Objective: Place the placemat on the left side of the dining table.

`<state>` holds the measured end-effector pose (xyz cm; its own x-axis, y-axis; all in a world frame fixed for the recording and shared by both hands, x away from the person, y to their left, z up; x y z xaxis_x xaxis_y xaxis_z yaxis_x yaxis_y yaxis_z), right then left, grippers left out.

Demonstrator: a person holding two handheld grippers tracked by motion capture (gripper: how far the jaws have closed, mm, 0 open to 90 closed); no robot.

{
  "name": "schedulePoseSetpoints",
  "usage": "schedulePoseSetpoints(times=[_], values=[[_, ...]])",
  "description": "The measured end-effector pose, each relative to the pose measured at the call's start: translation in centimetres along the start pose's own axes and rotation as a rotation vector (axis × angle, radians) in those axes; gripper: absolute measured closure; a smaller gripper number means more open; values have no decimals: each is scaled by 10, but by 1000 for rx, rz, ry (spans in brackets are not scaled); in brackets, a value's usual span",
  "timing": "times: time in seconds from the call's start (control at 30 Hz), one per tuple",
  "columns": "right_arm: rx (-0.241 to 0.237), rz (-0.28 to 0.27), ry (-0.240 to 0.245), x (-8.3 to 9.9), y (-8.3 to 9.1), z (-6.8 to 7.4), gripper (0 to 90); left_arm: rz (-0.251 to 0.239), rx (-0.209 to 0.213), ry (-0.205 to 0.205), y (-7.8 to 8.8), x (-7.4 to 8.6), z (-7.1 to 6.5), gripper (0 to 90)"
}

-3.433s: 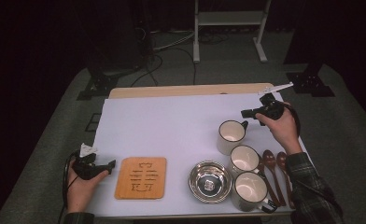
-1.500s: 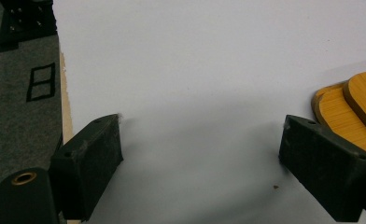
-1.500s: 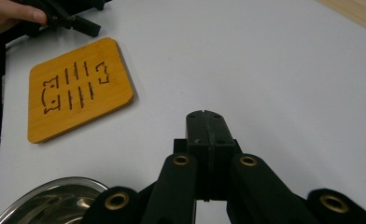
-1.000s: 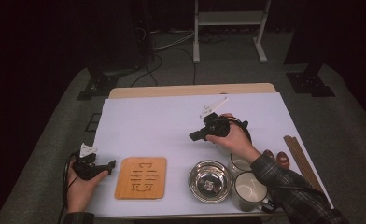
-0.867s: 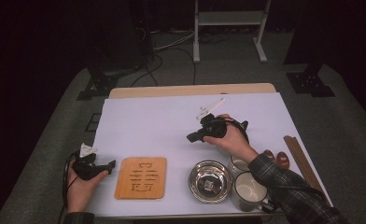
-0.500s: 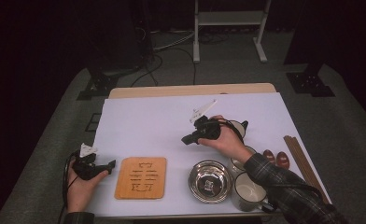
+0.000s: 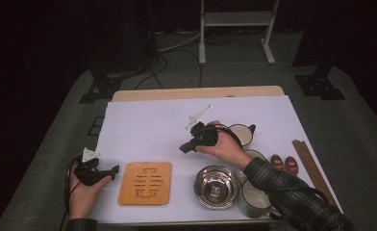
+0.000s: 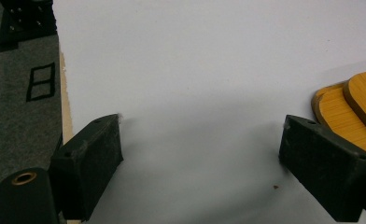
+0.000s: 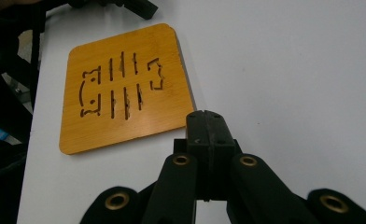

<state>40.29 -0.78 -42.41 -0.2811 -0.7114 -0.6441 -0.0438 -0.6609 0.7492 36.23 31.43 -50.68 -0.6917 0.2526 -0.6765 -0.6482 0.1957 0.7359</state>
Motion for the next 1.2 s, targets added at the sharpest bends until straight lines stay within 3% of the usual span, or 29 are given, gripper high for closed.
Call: schedulePoseSetpoints(times=[0.93,1.2], values=[[-41,82,42,-18,-42,15,896,2,1,1,0,0,0,118],[-52,110,45,-13,-56,18,896,1,1,1,0,0,0,118]])
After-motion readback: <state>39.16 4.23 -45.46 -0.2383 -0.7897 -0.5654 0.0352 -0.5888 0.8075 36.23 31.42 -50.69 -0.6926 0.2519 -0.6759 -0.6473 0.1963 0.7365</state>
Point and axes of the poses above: each handheld gripper's, and its own axes: y roughly backward along the jaws, x roughly out of its underside, z roughly to its left, the point moved 7 cm from there along -y, roughly forward along the jaws, and after that the axes turned 4 degrees about z, right-handed, at the moved point
